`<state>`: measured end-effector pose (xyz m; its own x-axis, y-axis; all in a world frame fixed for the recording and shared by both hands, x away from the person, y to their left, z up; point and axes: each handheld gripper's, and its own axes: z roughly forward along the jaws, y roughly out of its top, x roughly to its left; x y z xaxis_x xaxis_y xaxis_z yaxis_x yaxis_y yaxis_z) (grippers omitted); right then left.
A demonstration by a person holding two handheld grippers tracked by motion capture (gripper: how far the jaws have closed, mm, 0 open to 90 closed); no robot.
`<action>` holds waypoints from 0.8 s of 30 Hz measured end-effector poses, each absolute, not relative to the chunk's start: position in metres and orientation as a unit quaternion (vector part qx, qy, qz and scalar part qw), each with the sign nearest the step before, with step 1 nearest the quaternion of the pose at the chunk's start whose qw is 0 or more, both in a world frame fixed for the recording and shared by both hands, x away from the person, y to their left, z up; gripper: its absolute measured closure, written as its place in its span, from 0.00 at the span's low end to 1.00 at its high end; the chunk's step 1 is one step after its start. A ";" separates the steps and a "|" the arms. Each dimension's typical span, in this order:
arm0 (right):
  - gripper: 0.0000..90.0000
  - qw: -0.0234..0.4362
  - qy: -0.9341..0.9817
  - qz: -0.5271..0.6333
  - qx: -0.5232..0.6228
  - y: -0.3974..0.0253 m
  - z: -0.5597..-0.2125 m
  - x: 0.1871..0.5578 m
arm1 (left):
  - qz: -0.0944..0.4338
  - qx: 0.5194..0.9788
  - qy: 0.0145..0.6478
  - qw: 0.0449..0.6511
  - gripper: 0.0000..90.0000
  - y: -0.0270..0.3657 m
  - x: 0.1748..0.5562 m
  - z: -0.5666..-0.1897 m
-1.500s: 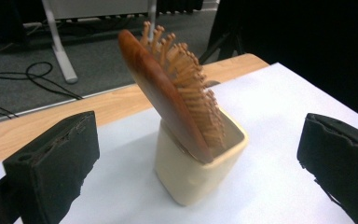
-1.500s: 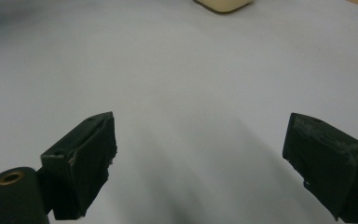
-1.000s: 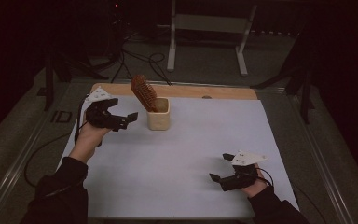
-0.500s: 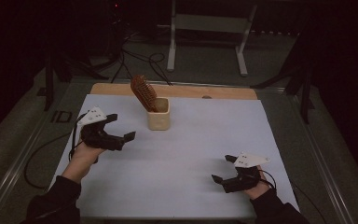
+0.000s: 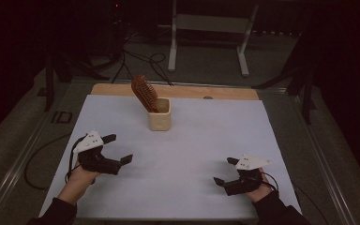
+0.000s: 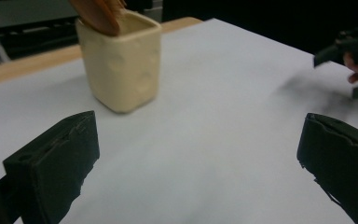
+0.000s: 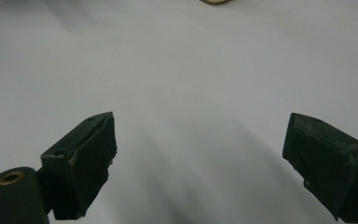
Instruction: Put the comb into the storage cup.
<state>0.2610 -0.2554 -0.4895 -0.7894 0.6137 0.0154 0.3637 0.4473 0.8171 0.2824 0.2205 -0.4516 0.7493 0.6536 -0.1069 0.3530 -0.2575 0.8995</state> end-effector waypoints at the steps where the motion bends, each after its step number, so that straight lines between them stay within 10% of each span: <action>1: 0.11 0.142 0.840 0.436 0.291 -0.255 -0.490 0.261 | 0.143 0.781 0.321 0.516 0.00 0.221 0.280 -0.455; 24: 0.11 0.140 0.844 0.431 0.288 -0.253 -0.492 0.260 | 0.149 0.790 0.333 0.492 0.00 0.247 0.229 -0.509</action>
<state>0.2598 -0.2533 -0.4923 -0.7948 0.6067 0.0111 0.3645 0.4627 0.8081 0.2294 0.2474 -0.5091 0.7334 0.6734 -0.0929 0.3804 -0.2933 0.8771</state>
